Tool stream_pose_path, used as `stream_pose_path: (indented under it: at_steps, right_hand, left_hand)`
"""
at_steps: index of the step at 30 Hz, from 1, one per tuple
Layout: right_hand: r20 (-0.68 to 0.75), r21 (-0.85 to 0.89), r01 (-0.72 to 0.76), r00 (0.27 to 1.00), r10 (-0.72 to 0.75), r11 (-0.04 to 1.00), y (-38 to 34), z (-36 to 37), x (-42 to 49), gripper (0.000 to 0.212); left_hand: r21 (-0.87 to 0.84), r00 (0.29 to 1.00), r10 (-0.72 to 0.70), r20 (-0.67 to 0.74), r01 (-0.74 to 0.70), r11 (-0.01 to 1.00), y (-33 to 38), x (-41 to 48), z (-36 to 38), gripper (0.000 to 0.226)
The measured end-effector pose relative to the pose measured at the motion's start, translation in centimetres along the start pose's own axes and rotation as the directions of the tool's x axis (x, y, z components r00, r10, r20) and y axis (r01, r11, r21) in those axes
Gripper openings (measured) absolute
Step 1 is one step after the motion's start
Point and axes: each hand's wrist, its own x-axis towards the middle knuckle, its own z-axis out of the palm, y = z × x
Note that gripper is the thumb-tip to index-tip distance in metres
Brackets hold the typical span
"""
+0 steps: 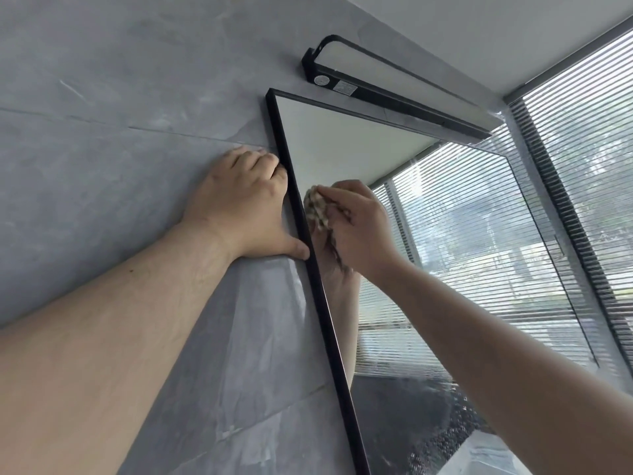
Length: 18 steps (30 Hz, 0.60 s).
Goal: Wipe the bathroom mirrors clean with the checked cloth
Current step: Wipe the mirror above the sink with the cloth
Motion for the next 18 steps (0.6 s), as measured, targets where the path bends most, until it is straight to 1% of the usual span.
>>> stream_pose_path:
  at_steps: [3,8,10,14,18]
  right_hand:
    - [-0.004,0.017,0.033,0.999,-0.033,0.999,0.2,-0.3,-1.1,0.031]
    - [0.043,0.015,0.166,0.985,-0.166,0.986,1.5,-2.1,-6.6,0.030]
    - [0.046,-0.015,0.207,0.977,-0.206,0.978,2.1,-2.4,-8.8,0.030]
    - [0.057,-0.046,0.241,0.970,-0.238,0.970,2.9,-3.0,-11.9,0.030]
    - [0.087,-0.066,0.282,0.957,-0.276,0.957,3.7,-3.6,-14.1,0.028]
  left_hand:
    - [-0.002,1.000,-0.004,0.008,0.004,1.000,0.0,-0.1,-0.1,0.128]
    - [0.012,1.000,-0.008,-0.009,0.008,1.000,0.0,0.1,0.1,0.132]
    - [0.016,1.000,-0.003,-0.011,0.003,1.000,0.0,0.1,0.2,0.132]
    - [-0.002,1.000,-0.006,-0.007,0.006,1.000,0.2,-0.3,0.3,0.124]
    - [-0.063,1.000,-0.001,-0.007,0.001,0.998,0.6,-1.2,0.7,0.108]
